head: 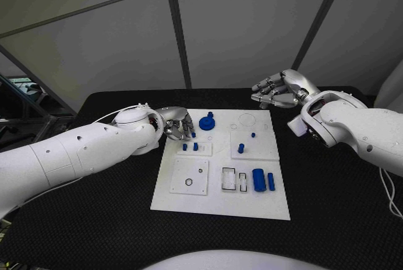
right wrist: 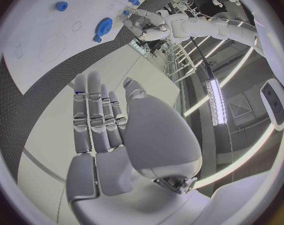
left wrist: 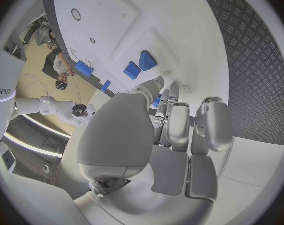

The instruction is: Assemble the parts on the task board

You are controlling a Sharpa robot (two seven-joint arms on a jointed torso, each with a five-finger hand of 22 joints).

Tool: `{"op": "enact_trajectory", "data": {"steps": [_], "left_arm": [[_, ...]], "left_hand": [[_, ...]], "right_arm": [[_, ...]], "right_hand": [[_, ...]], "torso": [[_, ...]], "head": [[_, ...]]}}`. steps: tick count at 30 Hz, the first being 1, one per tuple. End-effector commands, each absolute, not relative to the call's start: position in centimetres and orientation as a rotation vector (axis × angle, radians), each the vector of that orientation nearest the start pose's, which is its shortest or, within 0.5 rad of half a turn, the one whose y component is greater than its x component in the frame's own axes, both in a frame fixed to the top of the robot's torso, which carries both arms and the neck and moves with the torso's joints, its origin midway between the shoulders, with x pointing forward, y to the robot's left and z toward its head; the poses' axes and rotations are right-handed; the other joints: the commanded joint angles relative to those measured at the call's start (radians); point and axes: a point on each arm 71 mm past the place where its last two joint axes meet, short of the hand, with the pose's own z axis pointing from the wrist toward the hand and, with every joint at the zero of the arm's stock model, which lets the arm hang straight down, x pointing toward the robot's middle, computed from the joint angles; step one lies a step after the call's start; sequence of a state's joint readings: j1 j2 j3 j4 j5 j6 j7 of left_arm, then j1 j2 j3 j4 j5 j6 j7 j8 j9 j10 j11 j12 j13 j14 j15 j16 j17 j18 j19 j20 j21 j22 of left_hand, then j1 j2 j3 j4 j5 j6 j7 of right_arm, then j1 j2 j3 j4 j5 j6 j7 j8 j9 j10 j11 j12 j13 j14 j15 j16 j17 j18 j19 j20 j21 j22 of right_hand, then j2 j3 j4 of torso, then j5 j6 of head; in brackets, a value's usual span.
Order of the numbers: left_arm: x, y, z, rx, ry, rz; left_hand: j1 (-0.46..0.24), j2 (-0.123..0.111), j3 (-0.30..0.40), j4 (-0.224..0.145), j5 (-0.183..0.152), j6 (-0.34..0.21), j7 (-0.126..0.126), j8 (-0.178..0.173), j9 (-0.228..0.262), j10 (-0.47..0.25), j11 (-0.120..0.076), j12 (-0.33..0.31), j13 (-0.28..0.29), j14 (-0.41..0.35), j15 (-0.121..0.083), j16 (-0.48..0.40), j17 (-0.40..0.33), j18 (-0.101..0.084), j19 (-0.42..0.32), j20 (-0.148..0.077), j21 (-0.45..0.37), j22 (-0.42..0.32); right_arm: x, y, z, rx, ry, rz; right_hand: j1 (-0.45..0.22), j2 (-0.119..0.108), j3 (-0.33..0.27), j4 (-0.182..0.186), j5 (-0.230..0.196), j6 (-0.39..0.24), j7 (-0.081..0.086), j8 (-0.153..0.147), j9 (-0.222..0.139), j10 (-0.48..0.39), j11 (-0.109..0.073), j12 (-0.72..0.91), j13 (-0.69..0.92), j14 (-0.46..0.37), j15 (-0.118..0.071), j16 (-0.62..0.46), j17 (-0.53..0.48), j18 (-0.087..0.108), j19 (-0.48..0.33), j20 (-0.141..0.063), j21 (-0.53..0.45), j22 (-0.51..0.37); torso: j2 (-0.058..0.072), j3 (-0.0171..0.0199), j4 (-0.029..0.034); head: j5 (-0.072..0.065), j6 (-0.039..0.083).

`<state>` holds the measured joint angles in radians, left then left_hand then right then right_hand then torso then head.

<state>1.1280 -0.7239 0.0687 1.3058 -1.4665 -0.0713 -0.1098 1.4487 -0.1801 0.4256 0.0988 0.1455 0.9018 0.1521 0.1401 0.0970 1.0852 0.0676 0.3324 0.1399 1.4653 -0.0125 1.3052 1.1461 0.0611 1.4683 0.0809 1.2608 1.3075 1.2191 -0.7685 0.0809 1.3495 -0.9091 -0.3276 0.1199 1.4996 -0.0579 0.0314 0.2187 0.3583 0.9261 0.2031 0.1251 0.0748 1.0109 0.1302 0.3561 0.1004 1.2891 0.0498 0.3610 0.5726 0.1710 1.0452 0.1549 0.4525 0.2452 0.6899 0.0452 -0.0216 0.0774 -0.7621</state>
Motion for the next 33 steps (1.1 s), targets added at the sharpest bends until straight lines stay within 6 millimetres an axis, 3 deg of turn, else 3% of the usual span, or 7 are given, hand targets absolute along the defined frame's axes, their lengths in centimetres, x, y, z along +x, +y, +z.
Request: {"op": "enact_trajectory", "data": {"steps": [1,7,9,13,21,25,33], "left_arm": [[52.1,20.7,-21.1,0.109,1.86,-0.557],[52.0,22.1,-20.2,0.04,1.754,-0.607],[51.9,22.7,-19.8,-0.006,1.715,-0.643],[51.5,24.5,-18.9,-0.202,1.626,-0.774],[50.3,27.4,-18.2,-0.735,1.504,-1.173],[49.3,27.9,-18.0,-0.887,1.467,-1.363],[48.2,27.7,-17.5,-0.965,1.414,-1.503]], "left_hand": [[0.0,-0.007,0.006,0.0,-0.004,-0.009,0.001,-0.005,-0.003,0.005,0.006,-0.003,-0.001,0.008,0.005,0.003,-0.003,0.008,0.0,0.006,-0.005,0.059],[0.006,0.0,0.019,-0.008,0.0,0.034,-0.007,0.013,0.001,0.017,0.001,0.0,0.003,0.004,0.001,0.001,-0.012,0.01,-0.003,0.005,-0.014,0.056],[0.004,0.0,0.023,-0.009,0.001,0.051,-0.009,0.02,0.002,0.019,0.001,-0.001,0.003,0.005,0.001,0.008,-0.003,0.012,-0.007,0.006,-0.024,0.05],[-0.019,-0.007,0.017,0.001,-0.001,0.068,-0.008,0.025,0.002,0.023,0.004,-0.001,0.005,-0.02,0.004,-0.043,-0.081,0.029,-0.036,0.008,-0.104,0.001],[-0.032,0.011,0.016,0.006,0.0,0.097,0.006,0.036,0.0,-0.003,0.019,-0.008,0.004,-0.158,0.016,-0.286,-0.404,0.084,-0.167,0.02,-0.415,-0.189],[-0.031,0.015,0.013,0.001,0.003,0.097,0.006,0.036,-0.002,0.005,0.017,0.001,0.008,-0.165,0.017,-0.299,-0.422,0.085,-0.174,0.021,-0.433,-0.201],[-0.043,0.015,-0.004,0.002,0.002,0.1,0.003,0.038,-0.004,0.009,0.015,0.01,0.012,-0.183,0.016,-0.322,-0.457,0.091,-0.19,0.022,-0.474,-0.227]], "right_arm": [[53.3,-21.9,-14.2,0.258,1.604,0.945],[53.0,-22.6,-14.3,0.139,1.631,0.864],[52.8,-22.7,-14.4,0.088,1.638,0.836],[52.0,-22.6,-14.7,-0.048,1.65,0.757],[50.6,-21.5,-15.5,-0.27,1.637,0.59],[50.2,-21.1,-16.2,-0.321,1.641,0.529],[49.4,-19.6,-17.8,-0.391,1.664,0.492]], "right_hand": [[0.026,0.003,0.013,-0.02,-0.026,0.025,-0.01,0.014,0.003,0.019,-0.013,-0.004,-0.007,0.048,-0.013,0.023,0.009,0.015,0.036,-0.016,0.025,0.013],[0.103,0.016,0.098,-0.085,-0.036,0.106,-0.046,0.029,0.006,0.118,-0.05,-0.038,-0.03,0.216,-0.062,0.131,0.06,0.011,0.149,-0.077,0.165,0.094],[0.083,-0.001,0.136,-0.086,-0.047,0.121,-0.052,0.014,0.0,0.147,-0.055,-0.088,-0.037,0.226,-0.068,0.313,0.191,0.007,0.15,-0.081,0.233,0.141],[0.046,-0.029,0.185,-0.079,-0.097,0.134,-0.051,-0.01,-0.004,0.177,-0.057,-0.162,-0.035,0.236,-0.069,0.637,0.439,-0.003,0.162,-0.076,0.369,0.274],[0.005,-0.067,0.207,-0.067,-0.137,0.135,-0.054,-0.033,-0.005,0.157,-0.051,-0.229,-0.037,0.242,-0.056,0.796,0.565,-0.021,0.189,-0.068,0.506,0.435],[-0.005,-0.082,0.214,-0.066,-0.14,0.123,-0.05,-0.048,-0.007,0.128,-0.041,-0.257,-0.036,0.24,-0.049,0.828,0.588,-0.024,0.186,-0.061,0.531,0.461],[-0.013,-0.093,0.222,-0.07,-0.142,0.108,-0.045,-0.059,-0.006,0.112,-0.035,-0.27,-0.034,0.24,-0.045,0.887,0.634,-0.029,0.193,-0.052,0.579,0.515]], "torso": [[-0.001,-0.0009,0.0009],[-0.002,-0.0006,0.0002],[-0.001,-0.0001,-0.0005],[-0.001,0.0,-0.0015],[0.0,0.0001,-0.0015],[0.0,-0.0046,-0.0009],[0.001,-0.001,0.0]], "head": [[0.0,0.002],[-0.005,0.018],[-0.012,0.023],[-0.039,0.029],[-0.081,0.039],[-0.099,0.046],[-0.089,0.041]]}}
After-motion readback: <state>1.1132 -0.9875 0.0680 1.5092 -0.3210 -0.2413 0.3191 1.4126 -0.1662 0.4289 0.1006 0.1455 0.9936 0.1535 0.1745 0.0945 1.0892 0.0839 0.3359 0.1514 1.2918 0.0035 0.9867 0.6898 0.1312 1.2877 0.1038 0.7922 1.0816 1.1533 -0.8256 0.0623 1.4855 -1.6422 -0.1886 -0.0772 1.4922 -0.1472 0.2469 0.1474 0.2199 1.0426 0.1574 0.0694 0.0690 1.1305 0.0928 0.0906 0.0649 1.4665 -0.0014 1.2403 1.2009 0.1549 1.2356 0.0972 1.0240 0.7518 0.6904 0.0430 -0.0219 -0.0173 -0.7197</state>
